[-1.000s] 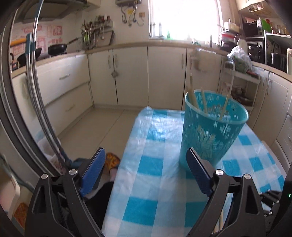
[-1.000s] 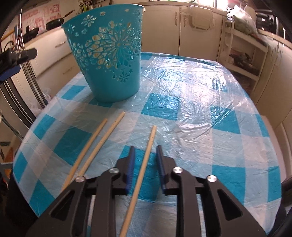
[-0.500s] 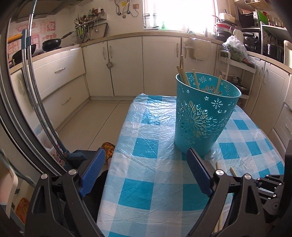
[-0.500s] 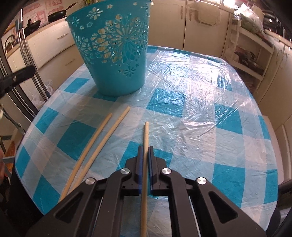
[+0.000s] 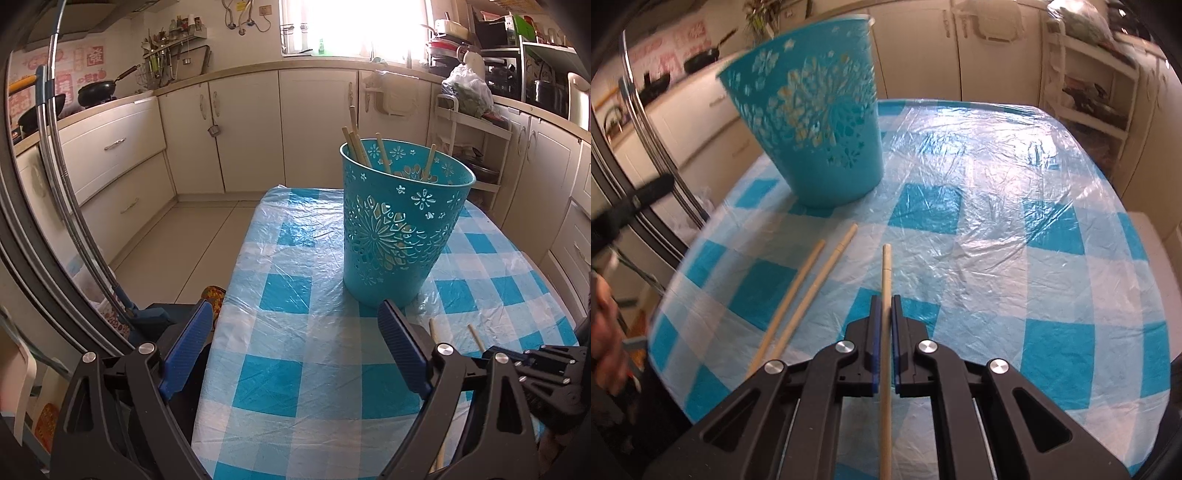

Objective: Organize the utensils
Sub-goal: 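Lift the chopstick with the right tool over the basket and open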

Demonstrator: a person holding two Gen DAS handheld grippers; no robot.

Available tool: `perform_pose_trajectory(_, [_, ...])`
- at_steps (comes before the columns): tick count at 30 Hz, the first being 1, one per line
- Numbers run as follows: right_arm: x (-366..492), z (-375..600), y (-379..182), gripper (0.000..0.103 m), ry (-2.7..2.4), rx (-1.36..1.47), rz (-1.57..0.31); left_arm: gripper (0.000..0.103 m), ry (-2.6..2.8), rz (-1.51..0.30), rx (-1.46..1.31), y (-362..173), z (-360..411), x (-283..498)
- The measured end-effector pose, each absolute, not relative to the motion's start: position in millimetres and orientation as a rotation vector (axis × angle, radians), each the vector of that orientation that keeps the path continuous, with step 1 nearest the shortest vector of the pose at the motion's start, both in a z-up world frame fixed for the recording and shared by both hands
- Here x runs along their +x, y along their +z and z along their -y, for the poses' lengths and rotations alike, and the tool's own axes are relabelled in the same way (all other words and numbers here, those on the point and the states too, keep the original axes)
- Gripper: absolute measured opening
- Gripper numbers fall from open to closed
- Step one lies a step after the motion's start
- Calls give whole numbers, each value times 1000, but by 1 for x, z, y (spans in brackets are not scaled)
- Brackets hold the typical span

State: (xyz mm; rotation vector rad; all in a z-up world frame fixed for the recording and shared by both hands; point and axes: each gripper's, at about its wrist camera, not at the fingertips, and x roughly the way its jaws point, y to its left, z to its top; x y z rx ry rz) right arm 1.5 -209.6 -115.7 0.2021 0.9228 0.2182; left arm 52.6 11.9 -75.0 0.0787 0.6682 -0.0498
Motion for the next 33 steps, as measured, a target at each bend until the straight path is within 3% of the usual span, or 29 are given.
perform_pose_trajectory(9, [2, 223, -39, 6, 351, 442, -690, 87, -54, -689, 69, -78, -10, 52])
perform_pose_trajectory(21, [48, 187, 74, 6, 475, 430, -411, 87, -30, -712, 21, -80, -25, 57])
perform_pose_trajectory(27, [87, 183, 97, 6, 384, 407, -282, 87, -26, -719, 5, -81, -29, 58])
perform_pose_trajectory(33, [121, 167, 65, 6, 224, 318, -247, 88, -21, -713, -5, -77, -34, 56])
